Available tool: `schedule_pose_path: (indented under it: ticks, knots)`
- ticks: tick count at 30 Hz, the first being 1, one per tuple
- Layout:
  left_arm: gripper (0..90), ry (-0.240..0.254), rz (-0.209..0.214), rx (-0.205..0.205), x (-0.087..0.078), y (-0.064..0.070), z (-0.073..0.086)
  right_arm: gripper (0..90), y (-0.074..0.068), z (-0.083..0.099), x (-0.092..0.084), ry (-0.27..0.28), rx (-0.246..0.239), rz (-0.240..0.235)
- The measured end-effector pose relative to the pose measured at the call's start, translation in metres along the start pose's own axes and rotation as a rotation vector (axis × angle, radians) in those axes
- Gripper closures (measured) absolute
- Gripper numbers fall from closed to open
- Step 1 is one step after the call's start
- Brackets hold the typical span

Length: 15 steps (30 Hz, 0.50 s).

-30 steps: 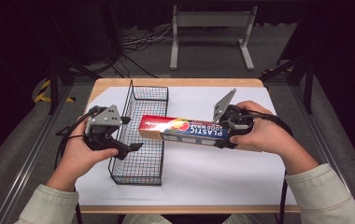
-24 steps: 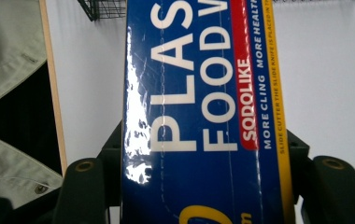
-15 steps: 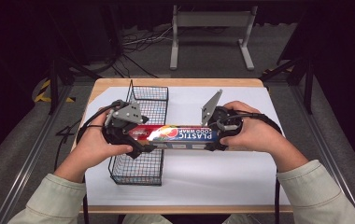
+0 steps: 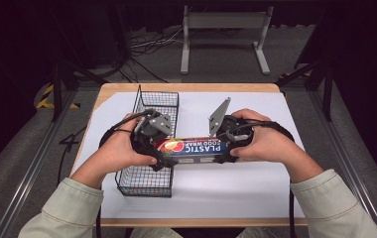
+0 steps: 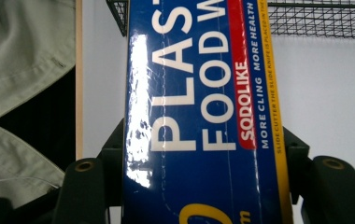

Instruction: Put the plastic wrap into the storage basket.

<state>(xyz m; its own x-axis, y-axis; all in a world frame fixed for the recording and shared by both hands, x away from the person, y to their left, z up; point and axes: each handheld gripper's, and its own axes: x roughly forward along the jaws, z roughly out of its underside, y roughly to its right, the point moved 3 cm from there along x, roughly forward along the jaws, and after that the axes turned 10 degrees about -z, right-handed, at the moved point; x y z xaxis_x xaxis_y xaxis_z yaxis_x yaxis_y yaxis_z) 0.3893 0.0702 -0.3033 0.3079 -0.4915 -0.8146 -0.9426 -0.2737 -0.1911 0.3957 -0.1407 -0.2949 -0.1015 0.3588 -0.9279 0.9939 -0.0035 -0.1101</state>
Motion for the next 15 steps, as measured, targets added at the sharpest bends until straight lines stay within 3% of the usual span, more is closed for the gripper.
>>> schedule_pose_path:
  ticks: [7,9,15]
  knots:
    - [10.8,-0.049,0.032,0.046,0.014,0.005,-0.005,40.2,0.0,-0.001,0.001,0.04,-0.001,-0.039]
    - [11.0,-0.066,0.015,0.054,0.016,0.005,-0.005,40.2,0.0,-0.002,0.001,0.052,-0.007,-0.049]
    - [23.7,-0.045,0.055,0.058,0.016,0.003,-0.003,40.2,-0.001,-0.003,0.002,0.055,-0.013,-0.056]
